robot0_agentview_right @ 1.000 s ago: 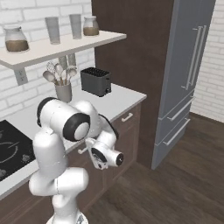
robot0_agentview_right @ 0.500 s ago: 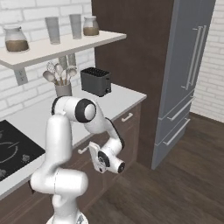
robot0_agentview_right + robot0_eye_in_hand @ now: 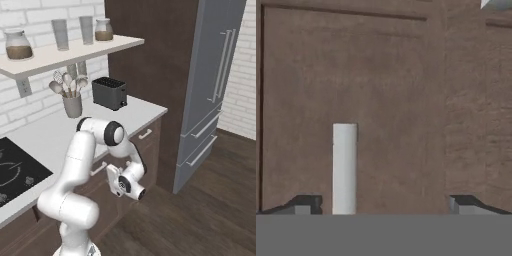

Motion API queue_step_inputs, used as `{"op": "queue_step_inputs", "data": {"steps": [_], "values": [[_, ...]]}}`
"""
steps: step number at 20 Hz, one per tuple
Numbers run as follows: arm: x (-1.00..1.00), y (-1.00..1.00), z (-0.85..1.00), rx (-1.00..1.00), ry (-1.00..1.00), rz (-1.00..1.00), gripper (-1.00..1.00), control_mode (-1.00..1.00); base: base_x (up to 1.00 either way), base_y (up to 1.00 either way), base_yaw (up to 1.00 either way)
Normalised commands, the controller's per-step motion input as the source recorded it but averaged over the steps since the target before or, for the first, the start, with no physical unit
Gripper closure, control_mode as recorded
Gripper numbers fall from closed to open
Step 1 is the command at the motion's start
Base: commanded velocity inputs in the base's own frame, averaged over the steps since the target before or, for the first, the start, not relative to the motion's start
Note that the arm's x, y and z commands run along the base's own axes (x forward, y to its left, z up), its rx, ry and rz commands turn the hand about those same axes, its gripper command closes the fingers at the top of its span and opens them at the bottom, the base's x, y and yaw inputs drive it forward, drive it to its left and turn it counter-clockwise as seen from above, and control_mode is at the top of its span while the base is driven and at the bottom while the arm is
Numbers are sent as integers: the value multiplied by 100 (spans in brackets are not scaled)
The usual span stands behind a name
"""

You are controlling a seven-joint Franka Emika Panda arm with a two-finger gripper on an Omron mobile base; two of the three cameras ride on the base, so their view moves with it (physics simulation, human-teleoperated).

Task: Take a straw from the drawer in front and place it inside the glass cup on the dining counter.

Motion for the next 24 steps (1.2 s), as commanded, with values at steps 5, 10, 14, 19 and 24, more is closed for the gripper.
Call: {"op": "queue_step_inputs", "data": {"steps": [5, 10, 14, 19, 24], "values": [[48, 14, -16, 0, -1, 0, -100, -100, 0, 0, 0], [28, 24, -6, 0, -3, 0, -100, -100, 0, 0, 0], [13, 27, -3, 0, -4, 0, -100, -100, 0, 0, 0], [-3, 15, 0, 0, -10, 0, -100, -100, 0, 0, 0], [-30, 0, 4, 0, -13, 0, -100, -100, 0, 0, 0]]}}
